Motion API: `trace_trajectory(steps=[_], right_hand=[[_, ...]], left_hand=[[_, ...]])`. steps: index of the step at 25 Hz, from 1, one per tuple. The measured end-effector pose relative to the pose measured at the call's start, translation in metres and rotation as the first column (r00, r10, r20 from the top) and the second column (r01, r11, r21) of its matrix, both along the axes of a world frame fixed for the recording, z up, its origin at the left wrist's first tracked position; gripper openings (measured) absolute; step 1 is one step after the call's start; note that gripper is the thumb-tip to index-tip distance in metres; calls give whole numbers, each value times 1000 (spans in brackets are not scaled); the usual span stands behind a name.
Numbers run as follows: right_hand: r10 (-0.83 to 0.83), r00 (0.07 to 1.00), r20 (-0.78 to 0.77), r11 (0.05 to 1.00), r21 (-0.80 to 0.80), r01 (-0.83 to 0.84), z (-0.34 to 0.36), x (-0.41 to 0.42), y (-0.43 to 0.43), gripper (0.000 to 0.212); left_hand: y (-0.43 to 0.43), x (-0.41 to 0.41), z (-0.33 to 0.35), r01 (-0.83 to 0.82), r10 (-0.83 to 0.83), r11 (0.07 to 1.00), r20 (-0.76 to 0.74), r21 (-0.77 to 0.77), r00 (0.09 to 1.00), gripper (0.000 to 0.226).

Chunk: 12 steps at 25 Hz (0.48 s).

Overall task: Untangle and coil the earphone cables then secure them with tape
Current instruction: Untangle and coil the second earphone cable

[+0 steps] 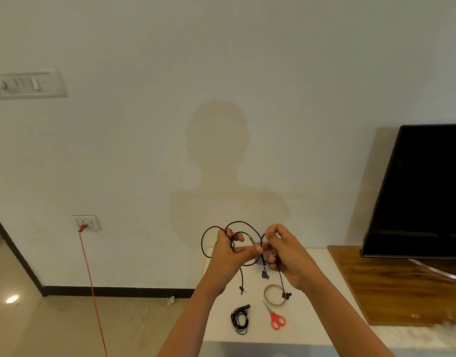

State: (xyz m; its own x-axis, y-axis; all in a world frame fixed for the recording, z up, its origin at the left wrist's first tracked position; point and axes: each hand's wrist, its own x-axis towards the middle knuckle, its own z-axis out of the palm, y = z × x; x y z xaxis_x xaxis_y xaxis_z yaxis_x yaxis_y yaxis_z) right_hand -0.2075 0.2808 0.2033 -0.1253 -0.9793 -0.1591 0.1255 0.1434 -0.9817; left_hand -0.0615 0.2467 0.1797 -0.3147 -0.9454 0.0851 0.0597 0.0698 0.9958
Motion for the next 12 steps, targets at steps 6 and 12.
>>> trace_trajectory(steps=[6, 12], right_hand=[[6, 975, -220, 993, -111, -31, 0, 4, -3, 14], [416, 818, -398, 909, 207, -362, 1, -21, 3, 36]], left_hand=[[-4, -1, 0, -33, 36, 998, 60, -49, 998, 55], [-23, 24, -2, -354, 420, 872, 146, -337, 896, 49]])
